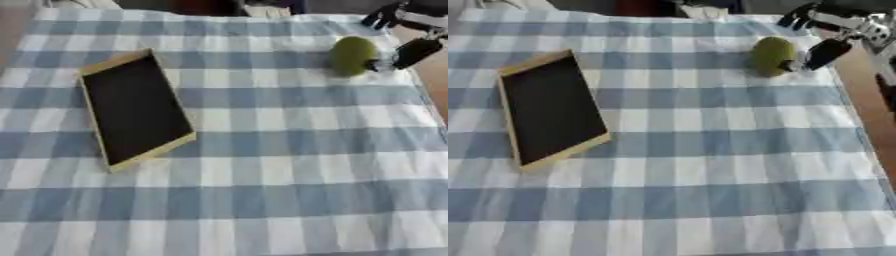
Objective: Pick up objects on the table and place them in the box.
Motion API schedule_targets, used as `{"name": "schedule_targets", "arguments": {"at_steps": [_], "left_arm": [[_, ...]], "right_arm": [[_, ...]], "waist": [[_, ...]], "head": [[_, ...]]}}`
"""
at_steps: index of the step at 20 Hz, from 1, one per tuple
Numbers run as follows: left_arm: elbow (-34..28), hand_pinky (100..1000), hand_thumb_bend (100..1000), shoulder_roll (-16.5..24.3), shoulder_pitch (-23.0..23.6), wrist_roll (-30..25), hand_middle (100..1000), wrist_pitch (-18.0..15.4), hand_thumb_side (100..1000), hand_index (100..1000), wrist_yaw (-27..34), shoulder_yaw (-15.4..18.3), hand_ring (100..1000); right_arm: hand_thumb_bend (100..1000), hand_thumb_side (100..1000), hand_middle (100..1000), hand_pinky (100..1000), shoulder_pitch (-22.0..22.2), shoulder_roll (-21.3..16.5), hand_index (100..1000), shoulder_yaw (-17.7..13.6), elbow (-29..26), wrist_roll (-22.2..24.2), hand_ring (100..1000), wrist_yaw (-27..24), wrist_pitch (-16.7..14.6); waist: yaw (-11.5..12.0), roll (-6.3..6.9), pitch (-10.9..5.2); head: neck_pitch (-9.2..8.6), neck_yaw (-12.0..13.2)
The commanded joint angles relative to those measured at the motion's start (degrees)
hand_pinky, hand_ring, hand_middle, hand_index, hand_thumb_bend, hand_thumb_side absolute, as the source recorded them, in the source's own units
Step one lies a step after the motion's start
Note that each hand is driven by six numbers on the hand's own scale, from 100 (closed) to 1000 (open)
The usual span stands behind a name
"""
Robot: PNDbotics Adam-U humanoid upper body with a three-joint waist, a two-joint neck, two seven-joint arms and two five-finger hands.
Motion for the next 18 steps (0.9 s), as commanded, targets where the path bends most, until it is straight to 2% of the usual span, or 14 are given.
{"name": "schedule_targets", "arguments": {"at_steps": [1,11,16,18], "left_arm": [[-1.03,701,131,0.61,-0.57,-0.28,766,-0.06,470,871,0.41,0.36,552],[-1.03,701,123,0.05,-0.85,-0.59,764,-0.17,475,871,0.56,0.5,547],[-1.03,701,120,-0.1,-0.88,-0.73,763,-0.09,478,871,0.61,0.55,545],[-1.03,701,118,-0.14,-0.9,-0.77,762,-0.08,479,871,0.62,0.58,543]], "right_arm": [[438,310,850,855,-1.53,-0.87,911,-1.0,0.84,-0.78,848,1.8,0.11],[435,273,843,853,-2.05,0.05,908,-2.25,4.16,-2.35,847,5.44,0.7],[370,204,804,840,-2.02,0.31,887,-2.41,4.58,-2.75,830,5.74,0.86],[247,117,769,821,-1.94,0.45,850,-2.43,4.51,-3.84,803,5.86,1.36]], "waist": [[0.16,0.04,-0.73],[0.95,0.01,0.48],[0.94,-0.04,0.67],[0.97,-0.04,0.71]], "head": [[-1.12,-0.39],[-1.83,-0.56],[-1.8,-0.55],[-1.77,-0.48]]}}
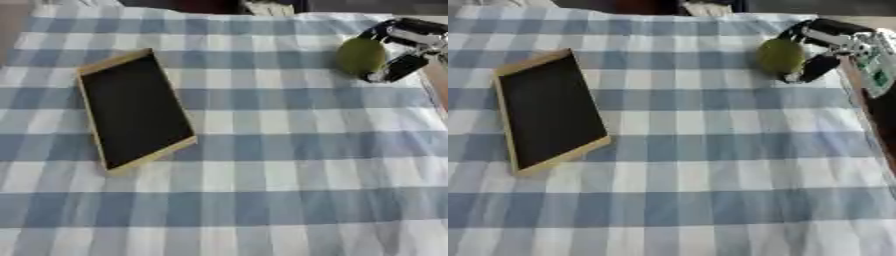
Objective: Pick up objects on the table and place them in the box.
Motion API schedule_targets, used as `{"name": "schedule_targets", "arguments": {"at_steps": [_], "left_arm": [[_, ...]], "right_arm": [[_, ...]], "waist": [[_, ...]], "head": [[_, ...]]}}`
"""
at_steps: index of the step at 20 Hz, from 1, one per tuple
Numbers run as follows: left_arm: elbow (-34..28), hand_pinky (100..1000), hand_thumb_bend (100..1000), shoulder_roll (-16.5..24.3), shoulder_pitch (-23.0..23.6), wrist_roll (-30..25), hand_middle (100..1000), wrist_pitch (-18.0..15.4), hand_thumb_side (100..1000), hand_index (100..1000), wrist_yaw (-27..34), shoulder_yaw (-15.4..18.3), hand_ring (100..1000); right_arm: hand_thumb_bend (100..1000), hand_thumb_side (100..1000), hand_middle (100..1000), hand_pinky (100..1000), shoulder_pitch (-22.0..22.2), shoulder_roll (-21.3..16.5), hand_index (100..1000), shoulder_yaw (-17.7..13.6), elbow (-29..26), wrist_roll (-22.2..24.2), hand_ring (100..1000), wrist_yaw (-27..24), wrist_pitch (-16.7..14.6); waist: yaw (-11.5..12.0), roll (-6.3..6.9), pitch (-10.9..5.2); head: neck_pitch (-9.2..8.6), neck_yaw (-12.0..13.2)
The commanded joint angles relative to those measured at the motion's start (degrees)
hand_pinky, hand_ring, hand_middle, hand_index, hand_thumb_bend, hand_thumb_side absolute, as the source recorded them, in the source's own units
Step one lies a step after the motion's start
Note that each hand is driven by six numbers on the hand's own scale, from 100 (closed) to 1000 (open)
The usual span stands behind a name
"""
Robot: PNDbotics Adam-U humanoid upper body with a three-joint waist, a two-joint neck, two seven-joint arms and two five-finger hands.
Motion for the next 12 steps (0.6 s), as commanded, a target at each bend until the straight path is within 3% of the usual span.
{"name": "schedule_targets", "arguments": {"at_steps": [1,3,12], "left_arm": [[-1.03,701,118,0.8,-0.38,-0.21,762,-0.06,479,871,0.25,0.57,543],[-1.03,701,117,0.75,-0.37,-0.23,761,-0.05,480,871,0.26,0.59,542],[-1.03,702,112,0.69,-0.32,-0.46,754,0.19,484,871,0.27,0.65,535]], "right_arm": [[195,100,751,813,-1.04,-1.22,830,-0.5,-0.38,-1.71,790,0.6,0.69],[104,100,725,799,-0.9,-0.98,806,-0.28,-0.36,-2.87,771,0.61,1.09],[100,100,536,709,0.91,-1.56,668,1.44,-4.38,-8.14,611,-2.53,0.95]], "waist": [[0.08,0.15,-0.98],[0.11,0.15,-0.96],[-0.16,0.02,-1.2]], "head": [[-0.53,-0.03],[-0.49,-0.04],[-0.11,0.25]]}}
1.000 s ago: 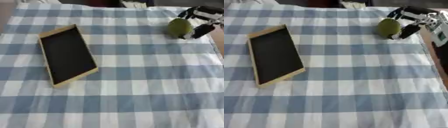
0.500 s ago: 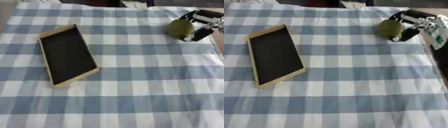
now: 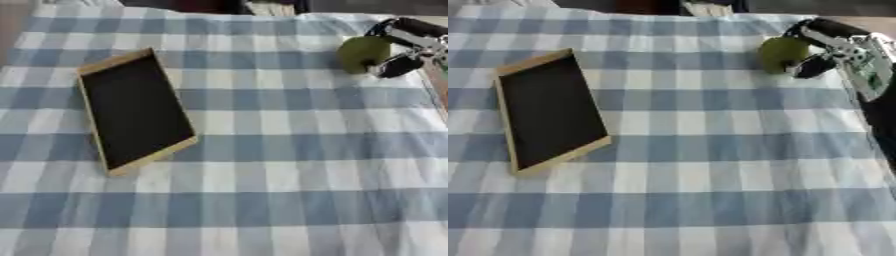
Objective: Pick up objects on the table and place them in the box.
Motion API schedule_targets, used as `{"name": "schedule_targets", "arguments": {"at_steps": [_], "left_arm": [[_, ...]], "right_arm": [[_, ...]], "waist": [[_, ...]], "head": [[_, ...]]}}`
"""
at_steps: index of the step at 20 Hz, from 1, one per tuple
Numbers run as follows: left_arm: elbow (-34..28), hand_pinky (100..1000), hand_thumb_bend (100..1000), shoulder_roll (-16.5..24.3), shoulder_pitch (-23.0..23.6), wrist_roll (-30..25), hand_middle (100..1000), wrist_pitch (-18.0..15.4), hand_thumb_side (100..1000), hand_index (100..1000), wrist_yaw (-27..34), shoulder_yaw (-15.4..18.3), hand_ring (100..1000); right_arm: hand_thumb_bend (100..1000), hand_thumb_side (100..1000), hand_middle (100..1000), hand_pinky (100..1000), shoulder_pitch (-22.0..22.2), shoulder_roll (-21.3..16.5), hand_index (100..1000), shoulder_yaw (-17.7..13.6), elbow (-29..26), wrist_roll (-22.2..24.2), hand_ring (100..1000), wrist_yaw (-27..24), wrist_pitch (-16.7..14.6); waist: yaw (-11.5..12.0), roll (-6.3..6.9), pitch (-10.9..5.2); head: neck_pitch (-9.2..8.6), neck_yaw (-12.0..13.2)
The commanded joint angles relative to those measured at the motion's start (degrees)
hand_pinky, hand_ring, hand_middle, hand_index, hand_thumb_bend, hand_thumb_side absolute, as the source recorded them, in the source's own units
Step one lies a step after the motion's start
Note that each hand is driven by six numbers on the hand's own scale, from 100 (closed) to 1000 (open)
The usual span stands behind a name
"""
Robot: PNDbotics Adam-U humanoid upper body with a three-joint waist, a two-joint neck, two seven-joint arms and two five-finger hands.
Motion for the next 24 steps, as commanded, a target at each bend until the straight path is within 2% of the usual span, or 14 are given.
{"name": "schedule_targets", "arguments": {"at_steps": [1,6,11,14,19,24], "left_arm": [[-1.03,702,113,1.18,-0.3,-0.24,754,-0.01,484,871,0.24,0.64,535],[-1.03,702,113,1.36,-0.17,-0.22,751,0.02,482,871,0.21,0.64,534],[-1.03,702,113,1.65,0.02,-0.22,750,0.11,481,870,0.15,0.55,534],[-1.03,702,114,1.89,0.01,-0.29,749,0.19,480,870,0.15,0.44,535],[-1.03,701,116,2.18,-0.24,-0.47,747,0.3,478,869,0.29,0.17,536],[-1.03,700,120,2.28,-0.92,-0.6,747,0.35,475,869,0.62,-0.16,539]], "right_arm": [[100,100,525,704,-0.09,-2.33,658,0.51,-3.55,-2.25,601,-1.71,0.15],[100,100,488,687,1.4,-3.95,620,1.47,-10.58,-4.83,566,-4.15,0.87],[100,100,485,680,2.0,-6.18,612,2.58,-22.66,-6.09,555,-7.2,1.6],[111,100,485,665,1.22,-6.52,607,4.34,-30.02,-4.91,552,-8.39,2.07],[112,100,486,664,-2.81,-2.94,611,8.26,-37.67,-0.03,552,-10.72,1.92],[100,100,487,658,-6.67,4.2,615,11.38,-38.38,4.87,549,-13.39,1.9]], "waist": [[-0.13,0.08,-1.31],[-0.31,0.1,-1.78],[-0.58,-0.07,-2.46],[-0.62,-0.3,-2.89],[-0.15,-0.71,-3.54],[0.69,-0.96,-3.93]], "head": [[-0.06,0.2],[0.15,0.36],[0.69,0.43],[1.03,0.21],[1.36,-0.36],[1.51,-0.93]]}}
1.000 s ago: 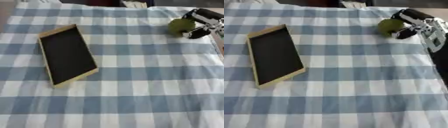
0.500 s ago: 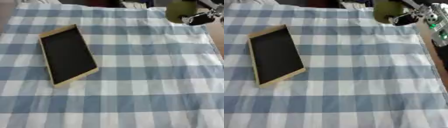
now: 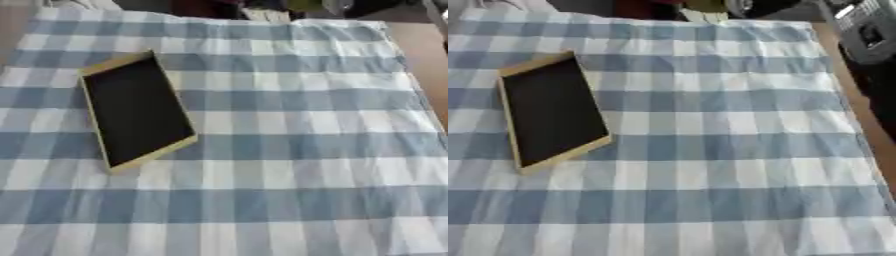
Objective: Pick up objects on the table and place them in the box.
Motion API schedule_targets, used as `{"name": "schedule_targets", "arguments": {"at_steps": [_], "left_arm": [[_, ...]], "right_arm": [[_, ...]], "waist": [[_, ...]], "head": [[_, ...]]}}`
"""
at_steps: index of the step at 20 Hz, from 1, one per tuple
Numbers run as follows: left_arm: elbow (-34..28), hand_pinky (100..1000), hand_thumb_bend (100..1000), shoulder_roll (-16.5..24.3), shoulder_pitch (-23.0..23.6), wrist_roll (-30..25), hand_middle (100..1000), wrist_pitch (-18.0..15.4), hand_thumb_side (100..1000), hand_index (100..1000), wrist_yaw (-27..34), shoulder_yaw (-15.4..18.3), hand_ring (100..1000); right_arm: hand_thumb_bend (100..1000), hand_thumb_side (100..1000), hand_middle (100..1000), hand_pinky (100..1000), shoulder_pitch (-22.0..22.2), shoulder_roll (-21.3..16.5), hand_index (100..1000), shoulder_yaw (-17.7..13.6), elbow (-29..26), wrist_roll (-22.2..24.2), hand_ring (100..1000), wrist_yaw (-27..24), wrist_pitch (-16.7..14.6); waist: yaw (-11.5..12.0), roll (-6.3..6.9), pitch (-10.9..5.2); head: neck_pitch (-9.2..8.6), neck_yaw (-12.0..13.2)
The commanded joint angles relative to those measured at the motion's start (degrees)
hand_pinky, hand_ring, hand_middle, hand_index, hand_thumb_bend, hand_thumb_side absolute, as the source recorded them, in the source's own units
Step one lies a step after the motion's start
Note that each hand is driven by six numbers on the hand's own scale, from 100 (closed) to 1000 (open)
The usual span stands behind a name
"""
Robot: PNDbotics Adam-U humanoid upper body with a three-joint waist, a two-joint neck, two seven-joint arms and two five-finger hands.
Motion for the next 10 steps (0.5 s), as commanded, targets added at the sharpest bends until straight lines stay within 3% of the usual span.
{"name": "schedule_targets", "arguments": {"at_steps": [1,5,10], "left_arm": [[-1.03,700,120,2.2,-0.71,-0.27,747,-0.03,473,869,0.57,-0.14,539],[-1.03,699,121,2.14,-0.97,-0.24,748,-0.09,473,870,0.83,-0.28,541],[-1.03,700,125,2.18,-1.53,-0.39,748,-0.19,467,870,1.19,-0.64,544]], "right_arm": [[100,100,487,649,-2.47,3.58,617,1.17,-1.19,2.56,548,-1.54,-0.03],[100,100,487,645,-4.78,10.27,617,3.69,-0.46,4.46,546,-1.22,-0.1],[100,100,488,634,-6.68,18.22,617,5.98,0.65,4.11,545,3.42,-0.36]], "waist": [[0.44,0.31,-1.43],[1.12,0.32,-1.5],[1.54,0.5,-1.65]], "head": [[0.08,-0.62],[0.17,-1.44],[0.22,-2.23]]}}
